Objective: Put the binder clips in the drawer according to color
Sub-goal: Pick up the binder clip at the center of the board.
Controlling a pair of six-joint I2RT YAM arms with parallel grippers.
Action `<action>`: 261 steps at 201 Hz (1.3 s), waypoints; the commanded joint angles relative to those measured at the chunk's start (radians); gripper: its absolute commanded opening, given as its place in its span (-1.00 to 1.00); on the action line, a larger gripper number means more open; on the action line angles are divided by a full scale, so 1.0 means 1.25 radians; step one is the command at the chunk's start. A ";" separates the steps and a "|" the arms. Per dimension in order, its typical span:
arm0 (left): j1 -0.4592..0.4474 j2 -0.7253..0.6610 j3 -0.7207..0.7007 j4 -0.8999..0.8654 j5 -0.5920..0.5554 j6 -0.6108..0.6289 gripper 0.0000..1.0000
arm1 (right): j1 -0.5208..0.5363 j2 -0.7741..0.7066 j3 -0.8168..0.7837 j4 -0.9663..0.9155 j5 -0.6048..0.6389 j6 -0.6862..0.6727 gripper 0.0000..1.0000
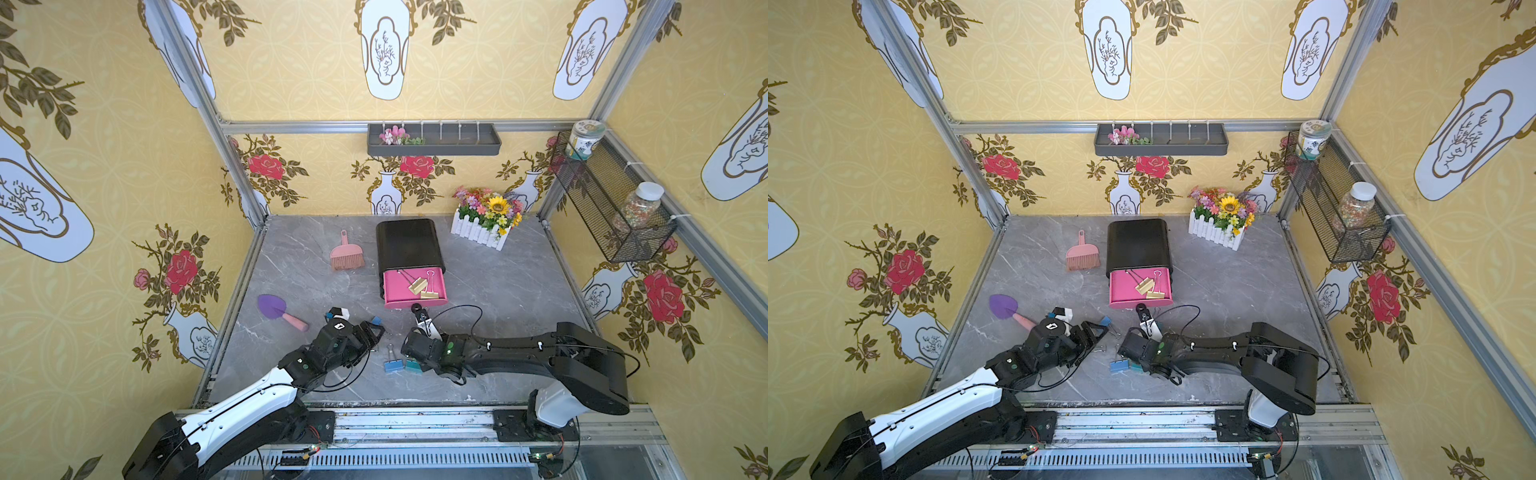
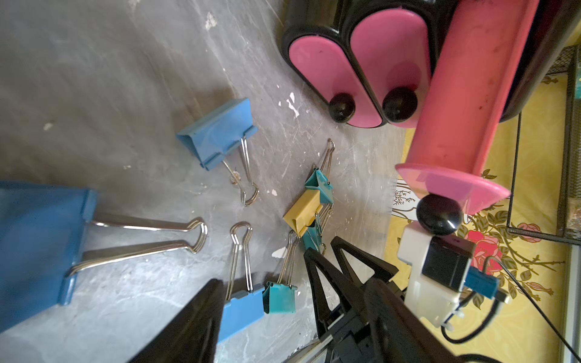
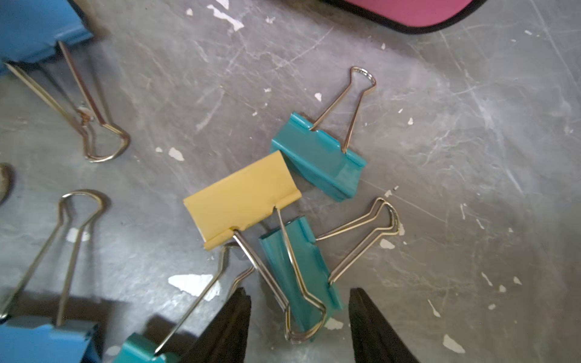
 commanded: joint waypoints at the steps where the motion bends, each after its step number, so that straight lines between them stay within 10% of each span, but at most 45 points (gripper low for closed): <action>1: 0.001 0.004 0.001 0.001 -0.003 0.002 0.53 | -0.010 0.006 -0.004 0.041 -0.006 -0.011 0.03; 261: 0.001 0.005 0.012 0.005 -0.008 0.002 0.53 | 0.061 -0.052 0.011 0.001 0.016 -0.009 -0.45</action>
